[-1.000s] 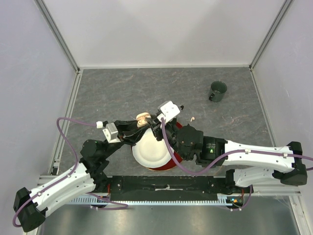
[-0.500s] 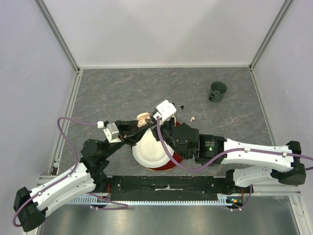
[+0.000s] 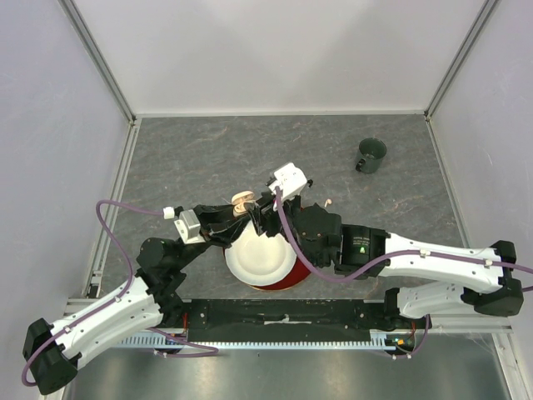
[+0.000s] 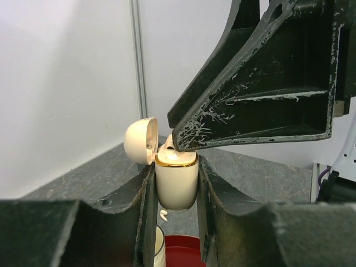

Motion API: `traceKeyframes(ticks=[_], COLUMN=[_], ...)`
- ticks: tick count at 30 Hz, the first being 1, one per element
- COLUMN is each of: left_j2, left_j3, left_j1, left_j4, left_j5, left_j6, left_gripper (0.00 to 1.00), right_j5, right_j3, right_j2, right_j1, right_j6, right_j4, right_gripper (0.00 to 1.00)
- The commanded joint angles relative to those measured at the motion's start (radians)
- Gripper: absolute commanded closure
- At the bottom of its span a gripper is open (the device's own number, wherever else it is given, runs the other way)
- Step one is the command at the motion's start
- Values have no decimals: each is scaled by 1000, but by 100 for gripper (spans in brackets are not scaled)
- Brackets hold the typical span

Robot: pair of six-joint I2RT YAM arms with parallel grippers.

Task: Insert the wireless bluetooth earbuds into the charging case
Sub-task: Place the earbud in the charging case.

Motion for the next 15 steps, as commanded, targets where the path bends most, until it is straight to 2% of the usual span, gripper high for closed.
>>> traceKeyframes(ticks=[1,15], left_j2=[-8,-8], left_j3=[16,11], left_j1=[1,-1], left_j4=[90,88], left_j5=[7,-1], left_j6=[28,27], left_gripper=[98,98], right_j5=[-58,-294], right_j3=[40,80], right_j2=[-21,-96], right_j1=[-21,-179], right_j6=[73,190], right_j4=[-19,58], right_gripper=[43,14])
